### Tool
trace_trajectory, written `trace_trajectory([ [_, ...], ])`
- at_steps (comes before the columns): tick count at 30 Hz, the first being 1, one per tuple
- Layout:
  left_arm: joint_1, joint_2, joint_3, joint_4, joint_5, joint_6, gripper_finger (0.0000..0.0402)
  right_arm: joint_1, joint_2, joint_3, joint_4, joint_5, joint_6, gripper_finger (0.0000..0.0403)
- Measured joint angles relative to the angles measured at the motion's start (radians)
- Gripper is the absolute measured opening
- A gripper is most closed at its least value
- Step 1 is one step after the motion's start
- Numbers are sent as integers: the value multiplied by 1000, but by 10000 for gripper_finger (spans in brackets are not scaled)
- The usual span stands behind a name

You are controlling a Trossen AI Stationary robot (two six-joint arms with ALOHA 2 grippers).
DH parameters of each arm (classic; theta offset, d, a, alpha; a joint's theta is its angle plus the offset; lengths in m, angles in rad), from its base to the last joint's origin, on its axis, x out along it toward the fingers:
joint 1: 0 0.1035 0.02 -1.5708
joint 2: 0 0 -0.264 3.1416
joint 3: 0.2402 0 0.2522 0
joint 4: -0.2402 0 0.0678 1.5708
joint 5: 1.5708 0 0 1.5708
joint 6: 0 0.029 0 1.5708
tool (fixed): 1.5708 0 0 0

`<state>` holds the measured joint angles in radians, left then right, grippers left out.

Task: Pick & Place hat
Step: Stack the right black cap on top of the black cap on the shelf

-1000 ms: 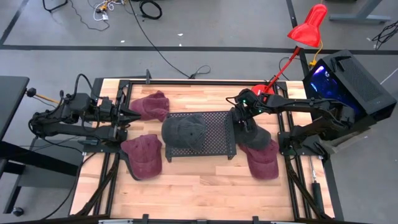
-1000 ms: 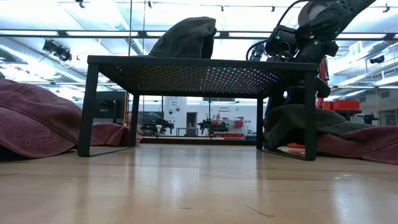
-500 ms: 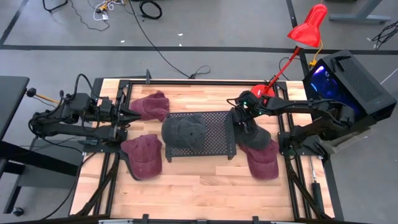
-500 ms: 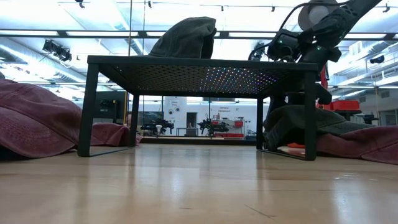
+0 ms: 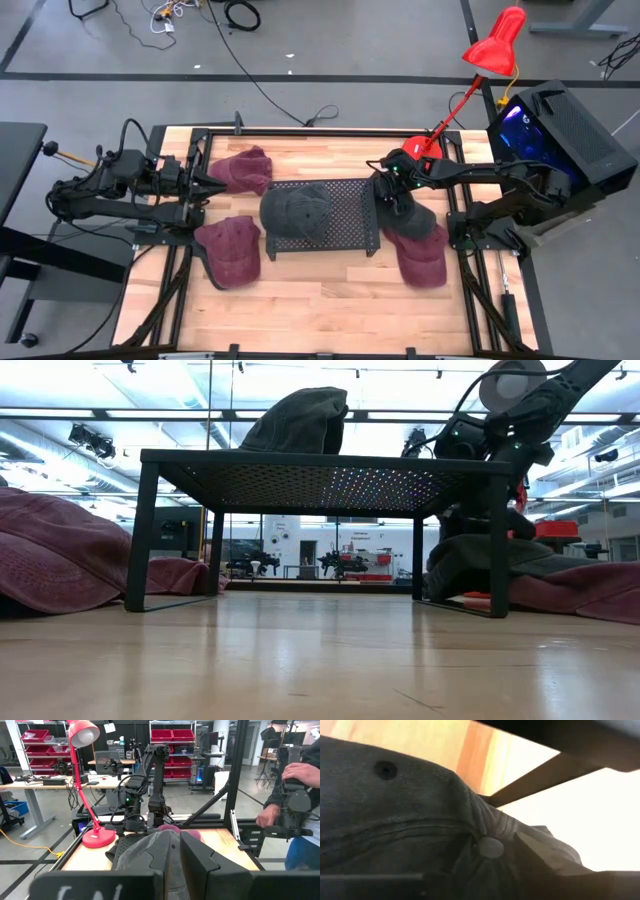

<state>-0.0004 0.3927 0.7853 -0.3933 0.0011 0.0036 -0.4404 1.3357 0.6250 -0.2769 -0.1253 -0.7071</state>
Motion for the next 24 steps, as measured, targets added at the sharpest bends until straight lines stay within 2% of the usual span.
trace_trajectory([
  [5, 0, 0, 0, 0, 0, 0, 48, 0, 0, 0, 0, 13, 0, 83],
  [8, 0, 0, 0, 0, 0, 0, 48, 0, 0, 0, 0, 13, 0, 60],
  [15, 0, 0, 0, 0, 0, 0, 48, 0, -11, 0, -29, 14, -16, 72],
  [24, 0, 0, 0, 0, 0, 0, 48, 0, -120, 0, -66, 66, -16, 63],
])
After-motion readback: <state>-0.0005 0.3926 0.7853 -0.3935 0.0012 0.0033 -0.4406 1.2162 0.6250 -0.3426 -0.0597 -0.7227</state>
